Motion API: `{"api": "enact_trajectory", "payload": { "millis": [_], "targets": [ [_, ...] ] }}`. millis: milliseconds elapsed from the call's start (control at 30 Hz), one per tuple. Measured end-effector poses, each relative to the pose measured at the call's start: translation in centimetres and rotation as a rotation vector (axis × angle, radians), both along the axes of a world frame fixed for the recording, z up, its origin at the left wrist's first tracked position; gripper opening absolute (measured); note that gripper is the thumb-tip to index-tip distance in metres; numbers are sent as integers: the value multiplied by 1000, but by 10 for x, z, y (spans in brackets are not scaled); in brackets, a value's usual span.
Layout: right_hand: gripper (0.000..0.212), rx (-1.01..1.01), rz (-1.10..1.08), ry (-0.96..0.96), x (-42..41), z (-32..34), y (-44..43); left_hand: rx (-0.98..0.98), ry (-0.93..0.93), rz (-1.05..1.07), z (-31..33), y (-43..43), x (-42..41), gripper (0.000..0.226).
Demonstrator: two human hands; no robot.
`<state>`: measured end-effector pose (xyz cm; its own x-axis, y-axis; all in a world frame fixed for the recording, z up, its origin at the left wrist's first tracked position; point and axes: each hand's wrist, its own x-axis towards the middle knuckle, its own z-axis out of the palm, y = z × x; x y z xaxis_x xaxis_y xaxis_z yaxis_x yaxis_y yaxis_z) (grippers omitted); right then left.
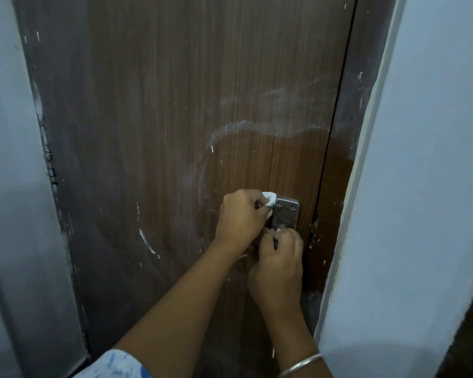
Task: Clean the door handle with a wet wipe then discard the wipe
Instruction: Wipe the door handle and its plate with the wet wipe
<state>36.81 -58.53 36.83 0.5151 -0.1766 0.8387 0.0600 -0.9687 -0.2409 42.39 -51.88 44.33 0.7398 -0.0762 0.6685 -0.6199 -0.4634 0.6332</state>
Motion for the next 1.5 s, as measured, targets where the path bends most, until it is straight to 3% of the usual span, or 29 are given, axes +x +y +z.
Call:
{"api": "enact_trajectory", "payload": {
  "millis": [300,433,533,600,800,967,1067,1133,1233,1400,1500],
  "targets": [
    [47,-14,55,33,-5,3,2,-79,44,132,-3,6,0,8],
    [24,73,56,-66,-3,1,1,12,-75,60,-6,-7,-5,5],
    [45,48,61,-18,-2,0,3,43,-141,44,-9,-3,0,6],
    [48,-7,26,20,-3,3,3,79,-173,54,-8,1,5,7],
    [44,-43,-16,26,-4,3,2,-162,-26,147,-5,18,20,6],
    [43,44,47,-8,-1,3,4,26,-191,25,-11,-5,6,9],
    [44,-32,-3,14,-1,2,4,77,-241,43,-10,-3,9,12],
    [45,-50,-13,30,-3,3,4,75,-214,86,-8,7,15,11],
    [45,-57,-47,53,-4,4,5,-114,-58,175,-7,20,23,7],
    [47,-35,-52,63,-4,7,9,-5,-145,55,-7,5,15,5],
    [47,-74,-55,73,-5,5,5,-99,-87,87,-6,14,24,4]
  ]
}}
